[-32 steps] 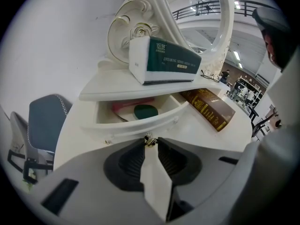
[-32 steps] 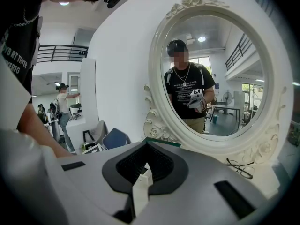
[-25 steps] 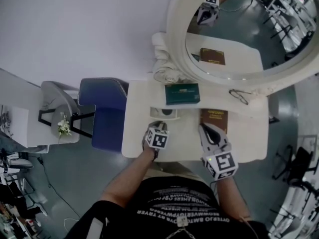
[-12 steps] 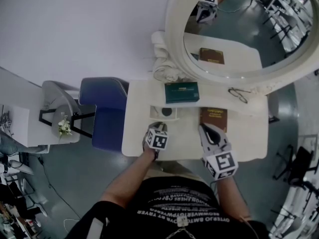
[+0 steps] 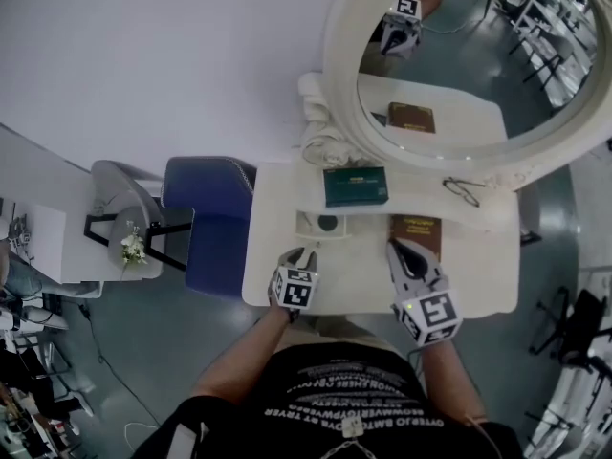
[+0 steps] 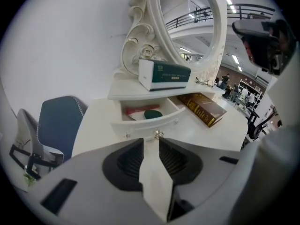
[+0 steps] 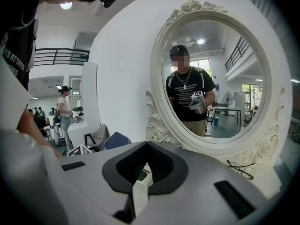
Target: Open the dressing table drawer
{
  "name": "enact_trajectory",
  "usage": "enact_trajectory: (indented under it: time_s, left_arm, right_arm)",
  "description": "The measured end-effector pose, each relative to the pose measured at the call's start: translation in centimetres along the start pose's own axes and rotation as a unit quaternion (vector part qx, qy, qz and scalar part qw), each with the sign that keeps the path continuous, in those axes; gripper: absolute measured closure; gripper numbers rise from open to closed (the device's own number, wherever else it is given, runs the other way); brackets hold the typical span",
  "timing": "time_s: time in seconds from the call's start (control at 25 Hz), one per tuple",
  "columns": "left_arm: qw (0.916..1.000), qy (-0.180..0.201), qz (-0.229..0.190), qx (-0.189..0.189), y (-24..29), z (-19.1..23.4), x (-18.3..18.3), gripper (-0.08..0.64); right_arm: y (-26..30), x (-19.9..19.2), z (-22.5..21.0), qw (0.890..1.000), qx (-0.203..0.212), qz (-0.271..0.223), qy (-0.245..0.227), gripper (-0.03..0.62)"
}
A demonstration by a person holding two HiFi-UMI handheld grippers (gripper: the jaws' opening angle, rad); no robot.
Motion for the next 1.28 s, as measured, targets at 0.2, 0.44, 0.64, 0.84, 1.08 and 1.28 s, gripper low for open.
enact_trajectory:
  time_s: [0.2,0.44,0.64,0.84,1.08,1.28]
  left_arm:
    - [0.9954,0.001,-0.093,0.024,-5.5,2.2,2.9,0.550]
    - [0.9793,0.023,-0.199,0.027,-12.0,2.4,7.7,0.557]
    - [0.9648,0.040,-0.259,0.024,-16.9,1.8,11.6,0.557]
    - [0.9549,0.054,-0.289,0.038,-21.0,1.6,14.1,0.557]
    - [0.9362,0.052,-0.345,0.046,-26.9,0.9,16.5,0.557]
    - [0.9255,0.061,-0.369,0.058,-29.6,0.8,17.6,0.557]
  right_arm:
    - [0.7,0.6,0.2,1.000,0.002,-0.008,-0.003,0.591]
    - [0.5,0.8,0.4,1.000,0.002,-0.009,-0.013,0.591]
    - [-0.1,1.3,0.4,1.000,-0.001,-0.016,-0.011,0.591]
    - [-0.8,1.4,0.4,0.999,0.001,-0.030,-0.013,0.591]
    - [-1.0,2.4,0.7,0.999,0.008,-0.041,-0.013,0.591]
    - [-1.2,3.2,1.1,0.998,0.011,-0.056,-0.034,0.591]
Point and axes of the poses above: the fingertips, and each gripper's own axes: y forward along the fingers, z to its left, x out of its top, the point moved 4 cm from there along -y, backward along the fingers, and after that the axes turned 2 degrees about z, right-handed, at the moved point
